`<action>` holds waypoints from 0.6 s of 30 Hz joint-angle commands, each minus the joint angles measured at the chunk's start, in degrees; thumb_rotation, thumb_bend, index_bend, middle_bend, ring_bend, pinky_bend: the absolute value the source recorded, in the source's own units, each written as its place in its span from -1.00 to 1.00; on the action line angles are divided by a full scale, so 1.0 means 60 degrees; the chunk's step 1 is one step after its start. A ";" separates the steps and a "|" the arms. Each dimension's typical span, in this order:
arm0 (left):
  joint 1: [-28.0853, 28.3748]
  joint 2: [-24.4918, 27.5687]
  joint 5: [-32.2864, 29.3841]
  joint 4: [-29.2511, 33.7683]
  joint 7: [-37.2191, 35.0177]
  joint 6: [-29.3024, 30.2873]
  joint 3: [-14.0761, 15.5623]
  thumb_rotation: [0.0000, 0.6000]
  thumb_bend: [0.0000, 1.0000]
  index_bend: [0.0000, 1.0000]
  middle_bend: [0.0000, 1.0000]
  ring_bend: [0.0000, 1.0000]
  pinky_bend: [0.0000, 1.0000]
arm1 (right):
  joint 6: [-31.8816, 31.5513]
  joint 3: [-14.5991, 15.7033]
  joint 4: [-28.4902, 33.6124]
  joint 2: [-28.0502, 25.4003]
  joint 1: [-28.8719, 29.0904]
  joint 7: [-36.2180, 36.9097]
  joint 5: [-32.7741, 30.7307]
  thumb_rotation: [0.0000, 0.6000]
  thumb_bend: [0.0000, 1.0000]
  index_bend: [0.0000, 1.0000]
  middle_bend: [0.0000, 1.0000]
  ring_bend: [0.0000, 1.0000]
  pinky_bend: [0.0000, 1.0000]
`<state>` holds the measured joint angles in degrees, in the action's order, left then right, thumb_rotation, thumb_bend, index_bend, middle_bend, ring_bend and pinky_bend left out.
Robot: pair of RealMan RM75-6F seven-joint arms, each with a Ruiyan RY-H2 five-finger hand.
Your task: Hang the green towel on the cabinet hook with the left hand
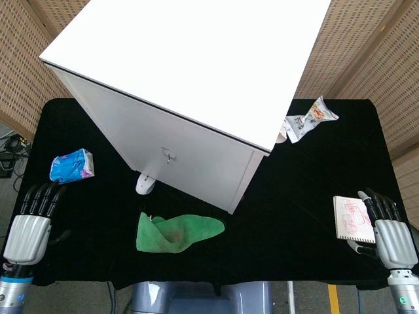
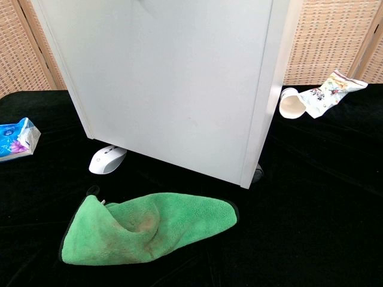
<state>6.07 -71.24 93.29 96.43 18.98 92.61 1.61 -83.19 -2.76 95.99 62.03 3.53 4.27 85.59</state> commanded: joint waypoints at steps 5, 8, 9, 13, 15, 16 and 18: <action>-0.0041 -0.0034 0.0085 -0.0004 0.0039 -0.0106 -0.0009 1.00 -1.00 -1.00 -1.00 -1.00 -1.00 | -0.0060 -0.0003 0.0036 -0.0047 -0.0025 0.0058 0.0025 1.00 -0.78 -1.00 -1.00 -1.00 -1.00; -0.0056 -0.0029 0.0143 0.0005 -0.0040 -0.0099 -0.0039 1.00 -1.00 -1.00 -1.00 -1.00 -1.00 | -0.0081 -0.0009 0.0061 -0.0053 -0.0029 0.0040 0.0032 1.00 -0.78 -1.00 -1.00 -1.00 -1.00; -0.0058 -0.0028 0.0148 0.0003 -0.0053 -0.0103 -0.0044 1.00 -1.00 -1.00 -1.00 -1.00 -1.00 | -0.0081 -0.0013 0.0063 -0.0053 -0.0029 0.0032 0.0027 1.00 -0.78 -1.00 -1.00 -1.00 -1.00; -0.0062 -0.0024 0.0169 -0.0011 -0.0102 -0.0195 -0.0053 1.00 -1.00 -1.00 -1.00 -1.00 -1.00 | -0.0065 -0.0032 0.0080 -0.0051 -0.0027 0.0009 -0.0031 1.00 -0.78 -1.00 -1.00 -1.00 -1.00; -0.0059 -0.0034 0.0197 -0.0006 -0.0115 -0.0227 -0.0063 1.00 -1.00 -1.00 -1.00 -1.00 -1.00 | -0.0057 -0.0024 0.0085 -0.0063 -0.0029 0.0015 -0.0031 1.00 -0.78 -1.00 -1.00 -1.00 -1.00; -0.0057 -0.0039 0.0210 -0.0007 -0.0103 -0.0243 -0.0065 1.00 -1.00 -1.00 -1.00 -1.00 -1.00 | -0.0046 -0.0026 0.0084 -0.0064 -0.0024 0.0021 -0.0035 1.00 -0.78 -1.00 -1.00 -1.00 -1.00; -0.0051 -0.0054 0.0237 -0.0012 -0.0065 -0.0299 -0.0058 1.00 -1.00 -1.00 -1.00 -1.00 -1.00 | -0.0031 -0.0030 0.0067 -0.0066 -0.0022 0.0035 -0.0056 1.00 -0.78 -1.00 -1.00 -1.00 -1.00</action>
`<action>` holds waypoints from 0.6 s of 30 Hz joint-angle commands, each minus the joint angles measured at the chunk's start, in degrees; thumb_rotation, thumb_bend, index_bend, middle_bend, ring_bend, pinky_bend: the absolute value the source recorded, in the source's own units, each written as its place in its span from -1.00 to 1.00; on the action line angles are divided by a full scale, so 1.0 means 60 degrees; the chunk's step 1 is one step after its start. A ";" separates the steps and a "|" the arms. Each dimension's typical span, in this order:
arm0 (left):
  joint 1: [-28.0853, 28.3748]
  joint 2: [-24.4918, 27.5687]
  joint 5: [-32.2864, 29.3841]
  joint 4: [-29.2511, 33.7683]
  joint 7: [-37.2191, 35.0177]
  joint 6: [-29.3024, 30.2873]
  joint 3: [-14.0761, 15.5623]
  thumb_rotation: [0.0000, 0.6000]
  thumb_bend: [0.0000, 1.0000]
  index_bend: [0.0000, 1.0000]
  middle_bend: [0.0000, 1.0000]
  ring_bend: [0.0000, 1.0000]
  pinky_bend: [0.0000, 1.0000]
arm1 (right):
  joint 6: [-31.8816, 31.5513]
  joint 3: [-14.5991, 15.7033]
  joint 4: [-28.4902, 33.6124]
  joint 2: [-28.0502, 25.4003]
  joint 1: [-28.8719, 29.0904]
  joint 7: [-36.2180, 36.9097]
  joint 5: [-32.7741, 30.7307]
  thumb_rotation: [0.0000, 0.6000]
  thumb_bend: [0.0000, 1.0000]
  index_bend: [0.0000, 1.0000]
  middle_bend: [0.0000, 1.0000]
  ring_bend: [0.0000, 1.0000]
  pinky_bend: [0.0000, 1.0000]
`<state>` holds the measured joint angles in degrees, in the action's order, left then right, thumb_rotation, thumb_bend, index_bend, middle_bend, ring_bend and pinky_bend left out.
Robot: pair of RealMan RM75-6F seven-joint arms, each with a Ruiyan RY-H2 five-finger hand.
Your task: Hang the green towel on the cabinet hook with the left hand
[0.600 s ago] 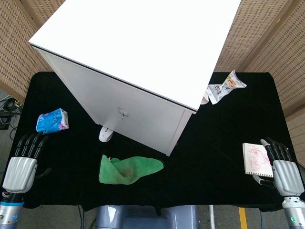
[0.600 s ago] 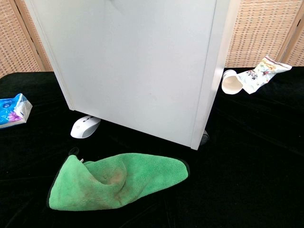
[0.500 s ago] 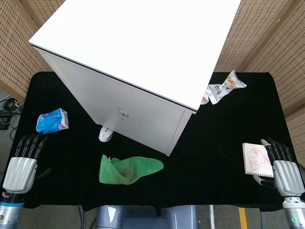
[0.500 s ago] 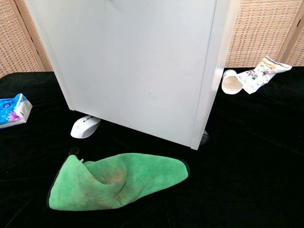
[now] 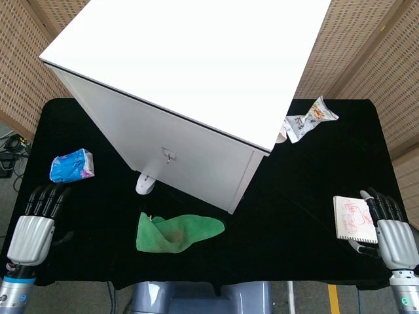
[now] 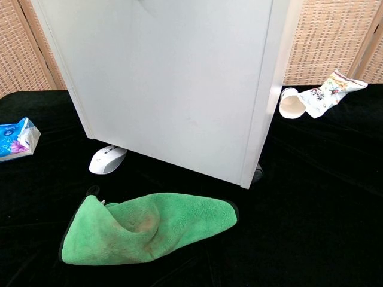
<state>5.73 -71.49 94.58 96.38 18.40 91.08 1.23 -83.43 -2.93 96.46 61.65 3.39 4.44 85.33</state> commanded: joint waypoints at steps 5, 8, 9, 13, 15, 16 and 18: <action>0.0051 -0.0067 0.0077 0.0008 0.0076 -0.0214 0.0033 1.00 -1.00 -1.00 -1.00 -1.00 -1.00 | -0.0007 -0.0020 -0.0001 -0.0020 -0.0004 0.0048 -0.0026 1.00 -0.78 -1.00 -1.00 -1.00 -1.00; 0.0123 -0.0150 0.0123 -0.0022 0.0131 -0.0430 0.0086 1.00 -1.00 -1.00 -1.00 -1.00 -1.00 | -0.0036 -0.0012 0.0007 -0.0034 -0.0020 0.0064 -0.0007 1.00 -0.78 -1.00 -1.00 -1.00 -1.00; 0.0169 -0.0200 0.0141 -0.0047 0.0153 -0.0535 0.0100 1.00 -0.98 -1.00 -0.98 -1.00 -1.00 | -0.0042 -0.0012 0.0008 -0.0036 -0.0024 0.0069 -0.0006 1.00 -0.78 -1.00 -1.00 -1.00 -1.00; 0.0387 -0.0475 0.0099 -0.0164 0.0424 -0.0963 0.0038 1.00 -0.91 -0.92 0.00 -0.40 -0.66 | -0.0023 -0.0028 -0.0008 -0.0028 -0.0018 0.0064 -0.0047 1.00 -0.78 -1.00 -1.00 -1.00 -1.00; 0.0593 -0.0706 0.0041 -0.0221 0.0508 -0.1336 -0.0015 1.00 -0.87 -0.73 0.33 -0.11 -0.31 | 0.0009 -0.0034 0.0001 -0.0033 -0.0009 0.0075 -0.0077 1.00 -0.78 -1.00 -1.00 -1.00 -1.00; 0.0722 -0.0840 -0.0027 -0.0291 0.0527 -0.1569 -0.0058 1.00 -0.86 -0.66 0.41 -0.03 -0.23 | 0.0018 -0.0032 0.0002 -0.0032 -0.0008 0.0069 -0.0084 1.00 -0.78 -1.00 -1.00 -1.00 -1.00; 0.0991 -0.1047 -0.0228 -0.0412 0.0619 -0.2139 -0.0110 1.00 -0.84 -0.50 0.61 0.16 -0.04 | 0.0013 -0.0030 -0.0005 -0.0026 -0.0012 0.0069 -0.0083 1.00 -0.78 -1.00 -1.00 -1.00 -1.00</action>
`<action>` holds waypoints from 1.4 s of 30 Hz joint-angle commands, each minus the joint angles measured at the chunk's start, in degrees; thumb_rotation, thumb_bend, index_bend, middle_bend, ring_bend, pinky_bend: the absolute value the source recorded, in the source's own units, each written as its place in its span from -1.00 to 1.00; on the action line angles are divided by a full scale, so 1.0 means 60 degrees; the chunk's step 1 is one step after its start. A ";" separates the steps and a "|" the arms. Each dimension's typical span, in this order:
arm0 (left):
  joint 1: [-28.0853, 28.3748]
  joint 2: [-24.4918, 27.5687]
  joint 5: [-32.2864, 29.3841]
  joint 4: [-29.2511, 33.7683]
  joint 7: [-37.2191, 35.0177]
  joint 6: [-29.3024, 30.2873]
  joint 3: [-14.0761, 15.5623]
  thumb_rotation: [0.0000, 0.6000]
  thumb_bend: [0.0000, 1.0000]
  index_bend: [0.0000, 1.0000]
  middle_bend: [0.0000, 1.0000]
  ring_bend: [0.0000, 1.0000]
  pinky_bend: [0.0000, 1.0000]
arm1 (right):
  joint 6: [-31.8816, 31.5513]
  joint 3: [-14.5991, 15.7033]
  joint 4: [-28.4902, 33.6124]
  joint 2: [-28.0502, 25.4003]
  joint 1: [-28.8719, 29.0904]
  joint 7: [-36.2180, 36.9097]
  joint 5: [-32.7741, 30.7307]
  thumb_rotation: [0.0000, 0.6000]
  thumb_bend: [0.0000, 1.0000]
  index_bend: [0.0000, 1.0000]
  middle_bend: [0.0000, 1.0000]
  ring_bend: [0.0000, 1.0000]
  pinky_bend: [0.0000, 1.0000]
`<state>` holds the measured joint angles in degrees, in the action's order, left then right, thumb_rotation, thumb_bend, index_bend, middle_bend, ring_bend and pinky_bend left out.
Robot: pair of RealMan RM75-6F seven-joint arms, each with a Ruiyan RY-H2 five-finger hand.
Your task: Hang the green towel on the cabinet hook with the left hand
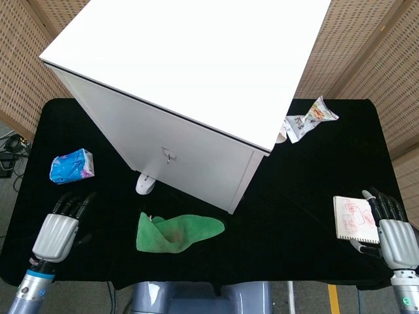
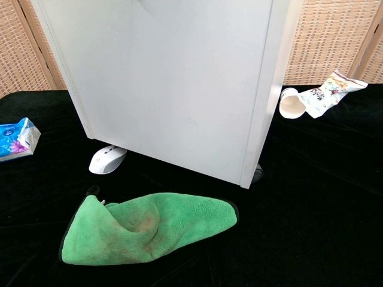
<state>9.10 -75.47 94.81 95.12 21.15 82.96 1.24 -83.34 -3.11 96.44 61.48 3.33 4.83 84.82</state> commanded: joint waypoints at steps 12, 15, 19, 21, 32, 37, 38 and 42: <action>0.2559 -0.2187 -0.3023 -0.1169 0.1777 -0.4780 -0.0973 1.00 -0.64 -0.41 0.79 0.34 0.11 | 0.0034 -0.0110 -0.0042 -0.0135 -0.0006 0.0380 -0.0190 1.00 -0.78 -1.00 -1.00 -1.00 -1.00; 0.2845 -0.2581 -0.3575 -0.1243 0.2439 -0.4943 -0.1107 1.00 -0.64 -0.42 0.79 0.34 0.11 | 0.0030 -0.0135 -0.0065 -0.0183 -0.0013 0.0522 -0.0211 1.00 -0.78 -1.00 -1.00 -1.00 -1.00; 0.3171 -0.2949 -0.4204 -0.1263 0.2990 -0.5061 -0.1239 1.00 -0.63 -0.42 0.79 0.34 0.11 | 0.0005 -0.0138 -0.0079 -0.0223 -0.0025 0.0645 -0.0177 1.00 -0.78 -1.00 -1.00 -1.00 -1.00; 0.3336 -0.3091 -0.4426 -0.1230 0.3236 -0.5067 -0.1273 1.00 -0.63 -0.42 0.79 0.34 0.11 | -0.0013 -0.0148 -0.0082 -0.0234 -0.0030 0.0685 -0.0171 1.00 -0.78 -1.00 -1.00 -1.00 -1.00; 0.3871 -0.3312 -0.5555 -0.0908 0.4381 -0.4888 -0.0945 1.00 -0.14 0.32 0.79 0.35 0.12 | -0.0040 -0.0184 -0.0106 -0.0274 -0.0042 0.0832 -0.0187 1.00 -0.78 -1.00 -1.00 -1.00 -1.00; 0.3750 -0.2890 -0.4783 -0.0425 0.4092 -0.4172 -0.0694 1.00 0.13 0.63 0.82 0.37 0.12 | -0.0044 -0.0174 -0.0109 -0.0276 -0.0044 0.0840 -0.0155 1.00 -0.78 -1.00 -1.00 -1.00 -1.00; 0.3706 -0.2714 -0.4502 -0.0250 0.3967 -0.4005 -0.0636 1.00 0.15 0.67 0.82 0.37 0.12 | -0.0049 -0.0173 -0.0109 -0.0270 -0.0044 0.0827 -0.0146 1.00 -0.78 -1.00 -1.00 -1.00 -1.00; 0.3500 -0.1886 -0.2635 0.0383 0.3466 -0.2933 -0.0297 1.00 0.16 0.77 0.82 0.37 0.12 | -0.0038 -0.0162 -0.0085 -0.0250 -0.0044 0.0746 -0.0153 1.00 -0.78 -1.00 -1.00 -1.00 -1.00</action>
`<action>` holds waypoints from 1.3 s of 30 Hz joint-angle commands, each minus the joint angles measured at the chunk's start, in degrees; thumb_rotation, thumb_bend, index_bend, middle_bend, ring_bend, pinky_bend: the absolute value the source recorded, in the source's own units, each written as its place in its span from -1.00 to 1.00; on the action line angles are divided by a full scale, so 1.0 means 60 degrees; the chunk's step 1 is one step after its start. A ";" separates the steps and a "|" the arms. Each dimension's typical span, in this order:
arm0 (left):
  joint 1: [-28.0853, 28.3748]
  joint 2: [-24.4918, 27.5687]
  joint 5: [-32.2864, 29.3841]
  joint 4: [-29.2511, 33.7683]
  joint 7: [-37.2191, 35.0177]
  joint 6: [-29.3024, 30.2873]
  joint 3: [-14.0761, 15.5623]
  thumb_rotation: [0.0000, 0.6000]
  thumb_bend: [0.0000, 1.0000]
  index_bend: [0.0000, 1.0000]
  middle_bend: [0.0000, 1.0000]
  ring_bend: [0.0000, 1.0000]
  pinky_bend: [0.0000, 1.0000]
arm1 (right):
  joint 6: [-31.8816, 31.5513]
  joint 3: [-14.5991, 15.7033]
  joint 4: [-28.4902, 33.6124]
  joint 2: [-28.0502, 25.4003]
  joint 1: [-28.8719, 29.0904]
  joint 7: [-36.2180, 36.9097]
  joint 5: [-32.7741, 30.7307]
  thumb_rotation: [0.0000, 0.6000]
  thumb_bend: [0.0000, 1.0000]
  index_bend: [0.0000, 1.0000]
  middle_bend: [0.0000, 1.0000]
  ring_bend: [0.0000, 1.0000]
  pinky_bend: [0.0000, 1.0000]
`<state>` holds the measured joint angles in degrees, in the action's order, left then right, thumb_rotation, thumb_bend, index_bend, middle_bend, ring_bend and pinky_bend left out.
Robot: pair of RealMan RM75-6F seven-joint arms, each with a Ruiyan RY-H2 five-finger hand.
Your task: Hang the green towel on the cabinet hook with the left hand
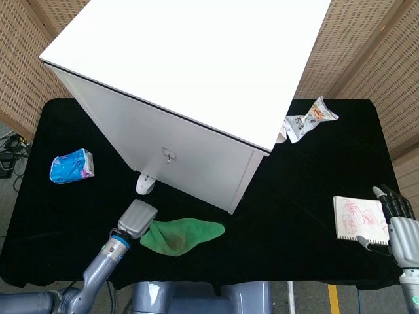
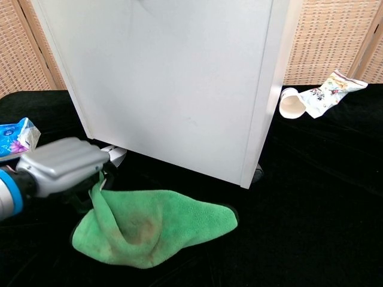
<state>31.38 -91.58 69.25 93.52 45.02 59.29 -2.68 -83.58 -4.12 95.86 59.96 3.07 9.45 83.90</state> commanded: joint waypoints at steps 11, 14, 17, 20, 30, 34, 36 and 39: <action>-0.0271 0.2114 0.5390 0.0955 -0.1027 0.3070 0.0580 1.00 0.11 0.81 0.82 0.37 0.12 | -0.0005 0.0014 0.0058 0.0069 0.0002 -0.0223 0.0003 1.00 -0.78 -1.00 -1.00 -1.00 -1.00; -0.0254 0.2135 0.5462 0.1290 -0.0685 0.3261 0.0195 1.00 0.11 0.81 0.82 0.37 0.12 | 0.0000 0.0012 0.0060 0.0070 0.0003 -0.0226 -0.0002 1.00 -0.78 -1.00 -1.00 -1.00 -1.00; -0.0270 0.2028 0.5380 0.1537 -0.0411 0.3295 -0.0046 1.00 0.11 0.81 0.82 0.37 0.12 | 0.0003 -0.0005 0.0052 0.0055 -0.0001 -0.0185 -0.0040 1.00 -0.78 -1.00 -1.00 -1.00 -1.00; -0.0271 0.1886 0.5270 0.1740 -0.0112 0.3305 -0.0279 1.00 0.11 0.81 0.82 0.37 0.15 | 0.0012 -0.0021 0.0053 0.0039 -0.0005 -0.0136 -0.0080 1.00 -0.78 -1.00 -1.00 -1.00 -1.00; 0.0111 0.1274 0.4453 0.2453 0.1418 0.2695 -0.1211 1.00 0.09 0.82 0.82 0.37 0.16 | 0.0038 -0.0010 0.0062 0.0002 -0.0002 -0.0059 -0.0057 1.00 -0.78 -1.00 -1.00 -1.00 -1.00; 0.0250 0.1136 0.4141 0.2640 0.1799 0.2487 -0.1441 1.00 0.09 0.82 0.82 0.37 0.16 | 0.0061 0.0006 0.0063 -0.0012 0.0006 -0.0026 -0.0027 1.00 -0.78 -1.00 -1.00 -1.00 -1.00; 0.0327 0.1064 0.3930 0.2728 0.2013 0.2362 -0.1546 1.00 0.09 0.82 0.82 0.37 0.16 | 0.0025 0.0005 0.0072 -0.0020 -0.0003 0.0000 0.0005 1.00 -0.78 -1.00 -1.00 -1.00 -1.00; 0.0389 0.0992 0.3763 0.2753 0.2228 0.2290 -0.1621 1.00 0.09 0.82 0.82 0.37 0.16 | 0.0012 -0.0007 0.0069 -0.0037 -0.0012 0.0044 -0.0014 1.00 -0.78 -1.00 -1.00 -1.00 -1.00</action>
<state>33.50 -85.40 92.13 109.87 58.09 73.28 -12.17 -83.51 -4.15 96.28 59.74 3.00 9.71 83.84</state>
